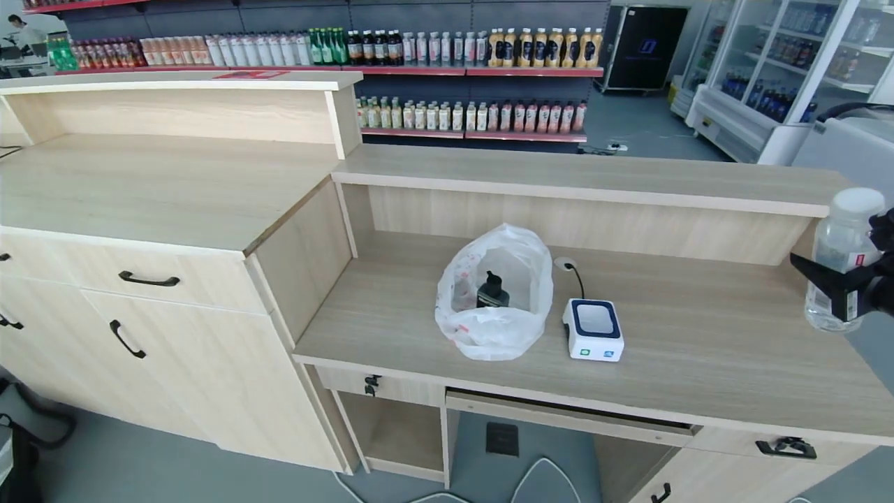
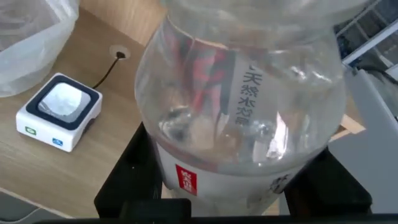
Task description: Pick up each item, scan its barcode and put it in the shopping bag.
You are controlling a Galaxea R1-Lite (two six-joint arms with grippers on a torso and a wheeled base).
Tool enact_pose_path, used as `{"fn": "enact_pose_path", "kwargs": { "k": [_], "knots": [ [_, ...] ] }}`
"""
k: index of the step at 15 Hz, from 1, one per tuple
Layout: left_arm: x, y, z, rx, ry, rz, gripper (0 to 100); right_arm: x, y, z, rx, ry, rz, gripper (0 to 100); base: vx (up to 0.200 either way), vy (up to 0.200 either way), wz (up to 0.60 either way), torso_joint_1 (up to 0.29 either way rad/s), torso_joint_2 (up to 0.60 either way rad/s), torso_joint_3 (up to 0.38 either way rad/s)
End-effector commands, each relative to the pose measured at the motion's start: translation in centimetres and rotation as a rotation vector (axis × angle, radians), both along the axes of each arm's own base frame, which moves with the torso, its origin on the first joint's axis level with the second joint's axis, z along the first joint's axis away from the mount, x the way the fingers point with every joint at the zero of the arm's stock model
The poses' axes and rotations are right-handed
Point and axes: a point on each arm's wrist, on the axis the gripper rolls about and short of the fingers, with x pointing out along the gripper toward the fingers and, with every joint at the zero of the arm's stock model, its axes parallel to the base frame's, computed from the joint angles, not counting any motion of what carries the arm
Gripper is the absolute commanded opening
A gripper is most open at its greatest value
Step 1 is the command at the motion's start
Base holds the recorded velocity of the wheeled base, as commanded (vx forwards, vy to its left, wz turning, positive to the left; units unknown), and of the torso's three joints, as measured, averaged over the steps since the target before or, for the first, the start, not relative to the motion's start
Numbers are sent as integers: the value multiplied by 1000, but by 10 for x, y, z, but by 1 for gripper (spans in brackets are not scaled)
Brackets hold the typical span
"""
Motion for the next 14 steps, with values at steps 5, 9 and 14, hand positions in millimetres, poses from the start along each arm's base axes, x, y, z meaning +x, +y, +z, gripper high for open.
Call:
{"fn": "enact_pose_path", "kwargs": {
  "k": [5, 9, 14],
  "knots": [
    [0, 0, 0, 0, 0, 1, 100, 30, -26, -35, -41, 27, -41, 0, 0, 0, 120, 0, 0, 1],
    [0, 0, 0, 0, 0, 1, 100, 48, -31, -60, -128, 39, 3, 0, 0, 0, 0, 0, 0, 0],
    [0, 0, 0, 0, 0, 1, 100, 72, -30, -70, -256, -46, 132, 0, 0, 0, 0, 0, 0, 0]
  ]
}}
